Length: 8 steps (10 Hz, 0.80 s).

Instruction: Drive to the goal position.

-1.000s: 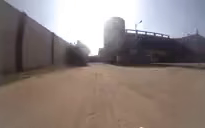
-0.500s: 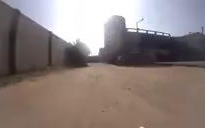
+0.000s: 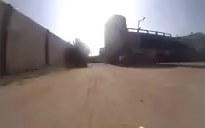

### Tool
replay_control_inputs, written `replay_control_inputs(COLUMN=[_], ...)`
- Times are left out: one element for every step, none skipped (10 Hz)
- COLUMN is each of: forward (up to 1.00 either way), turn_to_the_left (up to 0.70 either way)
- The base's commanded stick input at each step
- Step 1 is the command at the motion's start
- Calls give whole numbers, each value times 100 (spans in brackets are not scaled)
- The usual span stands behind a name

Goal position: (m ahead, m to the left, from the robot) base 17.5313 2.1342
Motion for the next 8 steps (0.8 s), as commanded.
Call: replay_control_inputs(forward=[100,100,100,100,100,100,100,100], turn_to_the_left=[0,0,0,0,0,0,0,0])
